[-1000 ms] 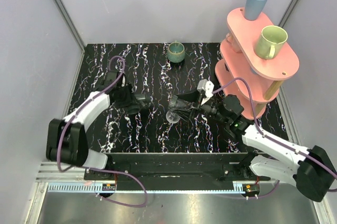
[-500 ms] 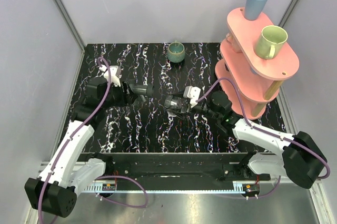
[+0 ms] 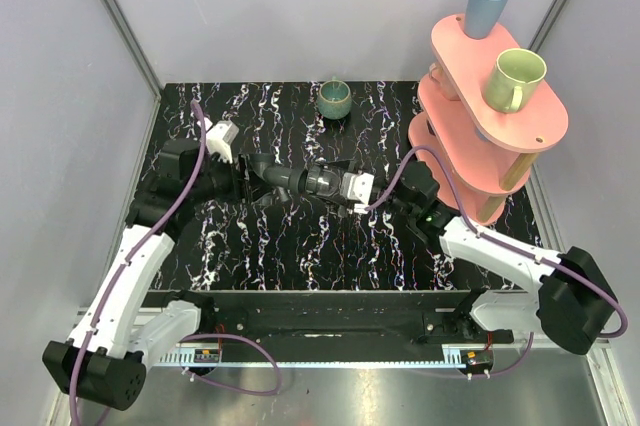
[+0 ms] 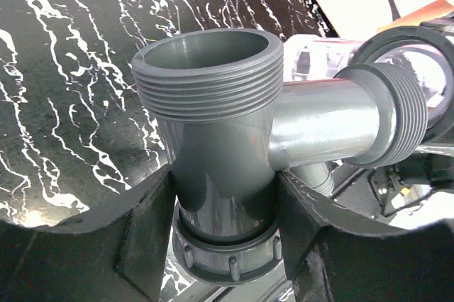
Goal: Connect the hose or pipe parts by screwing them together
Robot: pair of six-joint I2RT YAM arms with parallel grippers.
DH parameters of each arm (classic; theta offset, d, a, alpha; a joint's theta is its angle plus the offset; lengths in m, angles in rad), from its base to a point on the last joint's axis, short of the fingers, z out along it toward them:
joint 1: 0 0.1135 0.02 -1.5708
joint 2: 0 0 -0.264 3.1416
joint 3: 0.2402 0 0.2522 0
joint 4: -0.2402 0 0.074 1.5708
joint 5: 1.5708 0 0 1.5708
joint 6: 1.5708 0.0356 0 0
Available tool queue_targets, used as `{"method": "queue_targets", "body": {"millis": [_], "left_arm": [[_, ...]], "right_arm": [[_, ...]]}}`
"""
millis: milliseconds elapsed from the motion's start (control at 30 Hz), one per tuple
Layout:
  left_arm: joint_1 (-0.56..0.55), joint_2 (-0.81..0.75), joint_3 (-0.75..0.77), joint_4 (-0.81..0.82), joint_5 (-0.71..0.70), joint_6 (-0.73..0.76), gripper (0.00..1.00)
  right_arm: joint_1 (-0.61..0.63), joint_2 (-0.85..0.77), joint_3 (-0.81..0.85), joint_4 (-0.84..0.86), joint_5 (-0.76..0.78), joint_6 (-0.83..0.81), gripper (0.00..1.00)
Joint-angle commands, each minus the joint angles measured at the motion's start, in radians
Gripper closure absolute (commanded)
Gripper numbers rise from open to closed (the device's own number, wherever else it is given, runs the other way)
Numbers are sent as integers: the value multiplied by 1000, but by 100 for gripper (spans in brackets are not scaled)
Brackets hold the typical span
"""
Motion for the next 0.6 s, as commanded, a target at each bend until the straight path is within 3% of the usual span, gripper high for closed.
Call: {"method": "queue_targets", "body": {"millis": [0, 167, 567], "left_arm": [[-3, 9, 77, -32, 54, -83, 100], [-4, 72, 160, -143, 29, -82, 100], [-7, 61, 142, -137, -61, -8, 100]], "right_arm": [[14, 13, 84, -63, -52, -169, 68], [43, 13, 108, -155, -14, -251, 69], [76, 39, 158, -232, 42, -307, 69]]}}
